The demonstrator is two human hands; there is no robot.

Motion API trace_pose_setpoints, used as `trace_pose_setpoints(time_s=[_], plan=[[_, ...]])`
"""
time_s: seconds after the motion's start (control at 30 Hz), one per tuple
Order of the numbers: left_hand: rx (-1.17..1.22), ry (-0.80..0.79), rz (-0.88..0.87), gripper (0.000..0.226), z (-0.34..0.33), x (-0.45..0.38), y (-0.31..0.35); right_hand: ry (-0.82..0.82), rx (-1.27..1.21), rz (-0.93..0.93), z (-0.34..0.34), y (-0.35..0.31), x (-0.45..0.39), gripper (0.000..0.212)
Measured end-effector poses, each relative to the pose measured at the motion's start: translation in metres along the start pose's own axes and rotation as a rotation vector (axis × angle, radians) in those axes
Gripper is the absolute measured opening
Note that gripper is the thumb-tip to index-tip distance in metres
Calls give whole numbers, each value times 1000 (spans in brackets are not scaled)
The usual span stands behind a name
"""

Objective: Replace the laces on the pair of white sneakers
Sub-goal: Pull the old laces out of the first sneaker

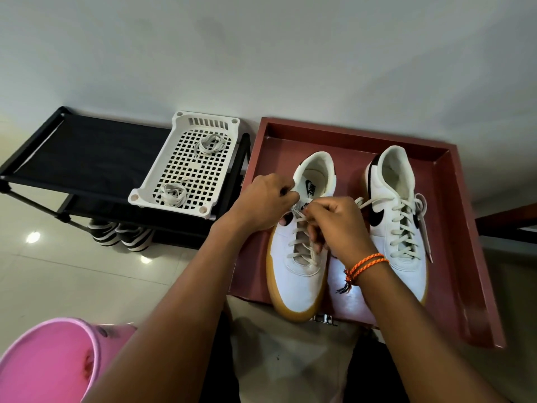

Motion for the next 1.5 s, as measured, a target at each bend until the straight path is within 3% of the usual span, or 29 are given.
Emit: trace_pose_setpoints(time_s=[0.1, 0.17, 0.3, 0.37, 0.53, 0.63, 0.77, 0.83, 0.87, 0.93, 1.03, 1.3, 1.4, 1.5], plan=[[48, -13, 19, 35, 1, 0, -2, 35, -156, -74, 2, -1, 1, 34], [93, -11, 47, 38, 1, 0, -3, 86, -101, -27, 1, -1, 2, 35], [157, -31, 107, 44, 6, 1, -7, 140, 502, 220, -6, -3, 4, 32], [166, -42, 132, 46, 9, 2, -7, 101, 637, 295, -12, -3, 5, 28], [195, -68, 174, 37, 11, 5, -4, 97, 643, 327, -13, 1, 2, 20], [231, -89, 189, 29, 10, 7, -1, 111, 490, 306, -7, -7, 1, 22], [254, -159, 186, 25, 9, 9, 6, 302, 329, 242, 2, -11, 0, 19], [252, -171, 191, 23, 9, 9, 6, 357, 410, 260, 1, -12, 4, 7], [257, -172, 197, 22, 9, 9, 6, 364, 488, 289, -2, -15, 7, 12], [257, -173, 194, 24, 9, 10, 7, 311, 606, 375, -6, -21, 12, 21], [226, -151, 188, 31, 11, 10, 7, 214, 777, 454, -16, -21, 17, 15], [253, -189, 204, 27, 11, 8, 5, 107, 872, 370, -17, -13, 11, 16], [281, -193, 215, 25, 11, 8, 4, 205, 795, 366, -13, -20, 13, 16], [292, -196, 216, 25, 11, 9, 4, 423, 683, 315, 0, -24, 12, 17]])
Point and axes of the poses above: each hand's wrist, its own x-axis away from the middle knuckle, its own z-axis out of the back of the hand, y = z × x, the point moved 2 cm from there along -x, towards the middle knuckle, and after that the axes turned 5 degrees about z, right-handed, at the moved point
